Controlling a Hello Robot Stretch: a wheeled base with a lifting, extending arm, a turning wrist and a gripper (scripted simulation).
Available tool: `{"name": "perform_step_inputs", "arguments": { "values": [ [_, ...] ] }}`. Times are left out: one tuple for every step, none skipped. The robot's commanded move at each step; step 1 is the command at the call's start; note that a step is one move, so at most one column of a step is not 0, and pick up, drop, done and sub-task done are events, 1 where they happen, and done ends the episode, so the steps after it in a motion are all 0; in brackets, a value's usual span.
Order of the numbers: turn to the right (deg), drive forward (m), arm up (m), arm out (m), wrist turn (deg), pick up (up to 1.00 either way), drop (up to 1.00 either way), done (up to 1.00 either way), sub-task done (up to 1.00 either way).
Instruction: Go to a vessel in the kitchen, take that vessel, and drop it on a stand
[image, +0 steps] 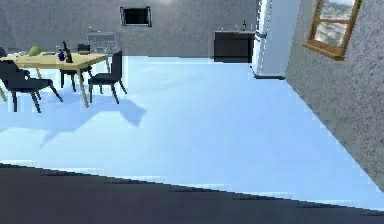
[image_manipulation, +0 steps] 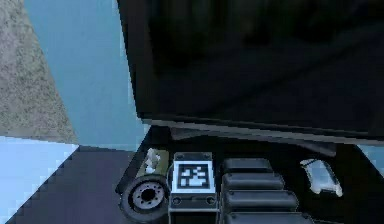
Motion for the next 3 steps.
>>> {"name": "perform_step_inputs", "arguments": {
  "values": [
    [-45.0, 0.00, 0.00, 0.00, 0.0, 0.00, 0.00, 0.00, 0.00],
    [-9.0, 0.00, 0.00, 0.00, 0.0, 0.00, 0.00, 0.00, 0.00],
    [45.0, 0.00, 0.00, 0.00, 0.0, 0.00, 0.00, 0.00, 0.00]
  ]
}}
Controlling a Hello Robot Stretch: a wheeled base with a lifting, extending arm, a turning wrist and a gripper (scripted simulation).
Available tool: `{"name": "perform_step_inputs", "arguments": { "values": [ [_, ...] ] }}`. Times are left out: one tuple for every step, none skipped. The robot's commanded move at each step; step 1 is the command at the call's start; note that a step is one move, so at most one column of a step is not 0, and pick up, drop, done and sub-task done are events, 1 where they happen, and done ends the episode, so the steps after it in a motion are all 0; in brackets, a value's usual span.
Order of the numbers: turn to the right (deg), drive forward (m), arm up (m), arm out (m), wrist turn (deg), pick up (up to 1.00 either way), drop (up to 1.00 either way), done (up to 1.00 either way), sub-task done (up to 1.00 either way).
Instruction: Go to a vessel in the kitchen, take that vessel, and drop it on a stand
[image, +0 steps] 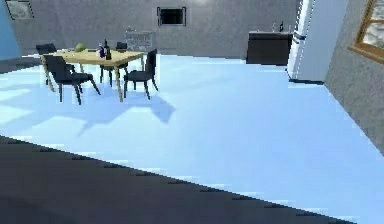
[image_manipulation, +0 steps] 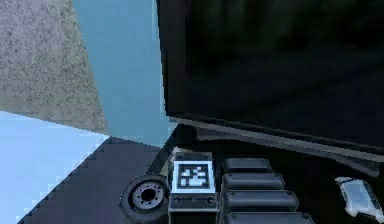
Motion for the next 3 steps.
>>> {"name": "perform_step_inputs", "arguments": {
  "values": [
    [45.0, 0.00, 0.00, 0.00, 0.0, 0.00, 0.00, 0.00, 0.00],
    [45.0, 0.00, 0.00, 0.00, 0.0, 0.00, 0.00, 0.00, 0.00],
    [18.0, 0.00, 0.00, 0.00, 0.0, 0.00, 0.00, 0.00, 0.00]
  ]
}}
